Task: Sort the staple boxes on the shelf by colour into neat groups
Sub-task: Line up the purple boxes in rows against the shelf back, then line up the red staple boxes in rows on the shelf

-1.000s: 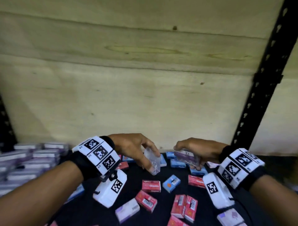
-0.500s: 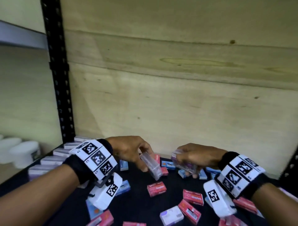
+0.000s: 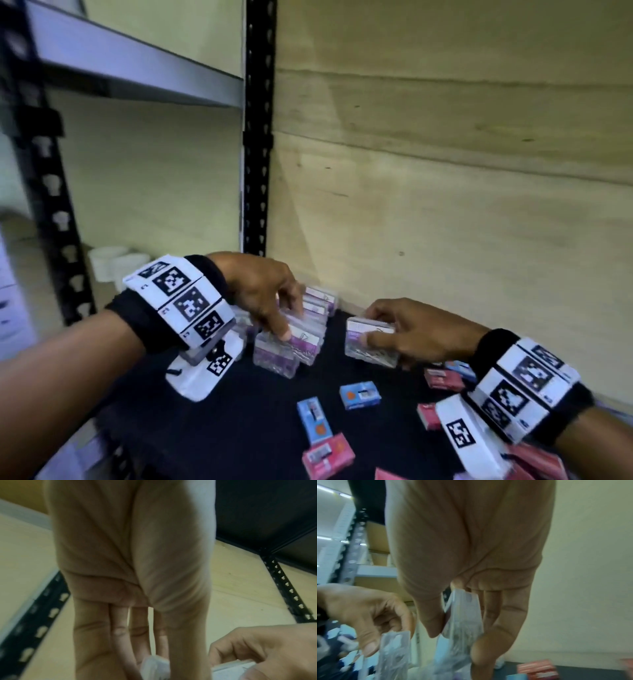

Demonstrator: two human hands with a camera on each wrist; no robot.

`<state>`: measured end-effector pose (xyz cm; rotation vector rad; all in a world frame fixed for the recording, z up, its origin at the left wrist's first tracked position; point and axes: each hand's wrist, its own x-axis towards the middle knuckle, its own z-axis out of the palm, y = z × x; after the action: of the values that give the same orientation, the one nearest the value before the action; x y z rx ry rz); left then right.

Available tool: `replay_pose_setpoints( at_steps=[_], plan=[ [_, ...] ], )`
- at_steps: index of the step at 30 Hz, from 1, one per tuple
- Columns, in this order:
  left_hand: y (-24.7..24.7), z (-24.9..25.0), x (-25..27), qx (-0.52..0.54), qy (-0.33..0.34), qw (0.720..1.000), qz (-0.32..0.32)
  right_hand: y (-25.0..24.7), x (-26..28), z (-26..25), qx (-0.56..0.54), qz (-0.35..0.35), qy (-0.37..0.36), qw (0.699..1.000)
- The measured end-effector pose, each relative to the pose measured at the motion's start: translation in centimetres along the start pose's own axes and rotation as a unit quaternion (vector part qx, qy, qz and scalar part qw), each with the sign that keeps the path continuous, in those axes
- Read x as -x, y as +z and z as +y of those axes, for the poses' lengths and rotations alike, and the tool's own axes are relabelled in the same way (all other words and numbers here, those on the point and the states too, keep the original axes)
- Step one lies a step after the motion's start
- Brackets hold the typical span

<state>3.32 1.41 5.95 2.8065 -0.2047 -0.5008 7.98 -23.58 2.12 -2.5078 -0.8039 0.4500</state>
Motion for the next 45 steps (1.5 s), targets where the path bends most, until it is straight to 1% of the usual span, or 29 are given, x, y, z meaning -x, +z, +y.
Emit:
replay_pose_setpoints(
  at_steps=[2, 7, 12, 16, 19, 26, 32, 34, 36, 38, 40, 42, 45],
  plan=[
    [-0.2, -2.3, 1.2, -0.031, -0.031, 0.999, -0.011, 1.0, -1.3, -1.8, 0.05, 0.003, -0.034, 0.998],
    [0.4, -6.8, 2.6, -0.037, -0.09, 0.994, -0.042, 3.5, -3.8, -6.2, 0.119, -0.041, -0.064, 0.99],
    [1.4, -8.6, 2.9, -0.052, -0.119, 0.991, -0.043, 5.6, -4.6, -9.3, 0.184, -0.077, -0.08, 0.977],
    [2.0, -9.5, 2.8, -0.053, -0.126, 0.989, -0.05, 7.0, -5.0, -10.4, 0.215, -0.089, -0.083, 0.969],
    [2.4, -10.0, 2.8, -0.048, -0.127, 0.989, -0.059, 7.6, -5.3, -10.6, 0.223, -0.085, -0.087, 0.967],
    [3.1, -10.5, 2.5, -0.03, -0.124, 0.991, -0.046, 8.0, -5.8, -10.6, 0.218, -0.082, -0.081, 0.969],
    [3.1, -10.5, 3.2, -0.039, -0.119, 0.992, -0.015, 7.9, -5.8, -10.2, 0.185, -0.079, -0.081, 0.976],
    [2.8, -10.2, 3.6, -0.062, -0.124, 0.99, -0.003, 7.2, -5.4, -9.8, 0.169, -0.069, -0.074, 0.98],
    [2.2, -9.5, 4.3, -0.095, -0.126, 0.987, 0.026, 6.0, -4.9, -9.2, 0.158, -0.045, -0.07, 0.984],
    [1.8, -8.0, 4.8, -0.12, -0.1, 0.986, 0.065, 4.5, -4.1, -8.2, 0.151, -0.024, -0.058, 0.987],
    [1.9, -5.7, 5.0, -0.118, -0.043, 0.988, 0.094, 3.1, -3.5, -6.7, 0.161, -0.027, -0.039, 0.986],
    [2.7, -3.1, 4.7, -0.112, 0.027, 0.989, 0.094, 2.4, -2.9, -5.0, 0.194, -0.062, -0.009, 0.979],
    [4.6, 0.3, 3.5, -0.144, 0.111, 0.981, 0.06, 2.4, -2.3, -2.9, 0.221, -0.129, 0.037, 0.966]
  ],
)
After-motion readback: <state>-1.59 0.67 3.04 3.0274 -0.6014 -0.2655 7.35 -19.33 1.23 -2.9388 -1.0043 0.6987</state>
